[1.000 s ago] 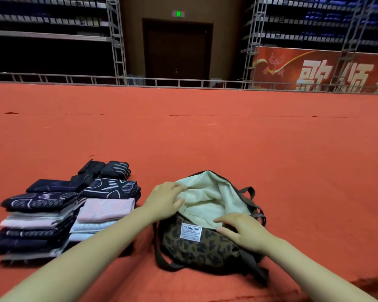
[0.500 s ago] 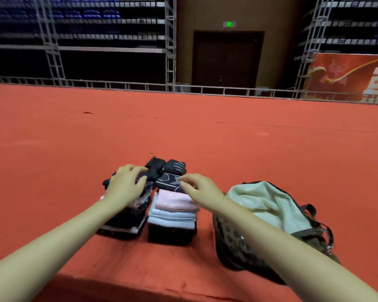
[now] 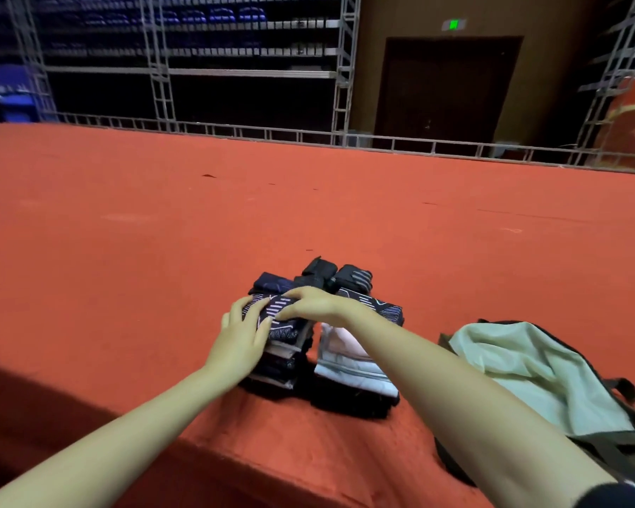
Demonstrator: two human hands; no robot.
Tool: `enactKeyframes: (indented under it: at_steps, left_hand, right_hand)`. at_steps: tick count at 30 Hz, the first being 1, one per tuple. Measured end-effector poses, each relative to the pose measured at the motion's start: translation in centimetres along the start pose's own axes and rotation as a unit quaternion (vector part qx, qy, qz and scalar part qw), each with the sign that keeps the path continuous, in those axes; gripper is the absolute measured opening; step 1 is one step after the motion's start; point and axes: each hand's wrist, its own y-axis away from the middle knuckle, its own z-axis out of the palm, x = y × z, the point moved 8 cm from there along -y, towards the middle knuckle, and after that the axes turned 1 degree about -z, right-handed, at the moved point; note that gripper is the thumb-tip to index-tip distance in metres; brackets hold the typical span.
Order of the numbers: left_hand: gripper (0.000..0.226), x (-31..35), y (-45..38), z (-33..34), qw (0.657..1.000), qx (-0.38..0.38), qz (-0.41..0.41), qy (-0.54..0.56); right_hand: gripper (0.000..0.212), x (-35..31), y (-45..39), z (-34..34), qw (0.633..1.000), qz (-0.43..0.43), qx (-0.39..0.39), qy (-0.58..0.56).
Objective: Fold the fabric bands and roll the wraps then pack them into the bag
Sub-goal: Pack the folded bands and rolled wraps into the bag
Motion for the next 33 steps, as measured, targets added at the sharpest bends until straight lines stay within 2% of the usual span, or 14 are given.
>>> enactKeyframes:
  at_steps: [3,6,9,12,14,16,18,23,27,29,31,33]
  left_hand:
    - [0.055,0.3,-0.3,-1.3,1.000,0.023,0.003,0.012]
    - [0.064,2.0,-0.6,-4.1,0.990,0.089,-0.005,0.106]
    - [0.065,6.9,-0.4,-5.1,0.957,0.099,-0.001,0.271]
    - [0.056,12.8,-0.2,-3.6,0.928,0.092,0.010,0.361]
    - [0.053,16.4,0.2,-2.3,0.922,0.092,0.033,0.375]
    - [0.053,19.8,0.3,-0.5,0.927,0.072,0.059,0.364]
    - [0.051,22.7,0.1,2.0,0.926,0.026,0.071,0.369]
    - [0.037,29.0,-0.4,10.3,0.935,-0.122,0.056,0.329]
    - [0.041,29.8,-1.5,17.2,0.971,-0.168,0.065,0.157]
    - [0.047,29.0,-1.6,20.4,0.977,-0.199,0.055,0.051]
    - [0.049,27.7,-1.5,23.1,0.969,-0.246,0.026,-0.007]
    - [0.048,26.3,-1.3,24.8,0.960,-0.278,0.007,-0.026]
  right_hand:
    - [0.048,-0.5,0.7,-0.4,0.998,-0.037,0.031,-0.026]
    - [0.050,-1.6,4.3,-2.8,0.975,-0.128,0.156,-0.091]
    - [0.043,-1.0,8.9,-4.8,0.929,-0.199,0.235,-0.208]
    - [0.049,0.3,13.1,-6.2,0.899,-0.235,0.301,-0.215]
    - [0.057,1.8,15.6,-7.5,0.890,-0.233,0.342,-0.192]
    - [0.064,3.8,18.2,-9.4,0.882,-0.214,0.388,-0.158]
    - [0.061,5.9,20.6,-11.4,0.877,-0.190,0.416,-0.149]
    - [0.050,14.2,26.9,-15.1,0.843,-0.109,0.472,-0.236]
    - [0.047,23.1,30.3,-16.3,0.785,0.011,0.529,-0.322]
    - [0.045,26.8,30.0,-15.3,0.800,0.087,0.502,-0.317]
    - [0.041,29.1,28.9,-13.5,0.852,0.161,0.438,-0.240]
    - [0.039,29.9,28.2,-12.0,0.885,0.199,0.390,-0.159]
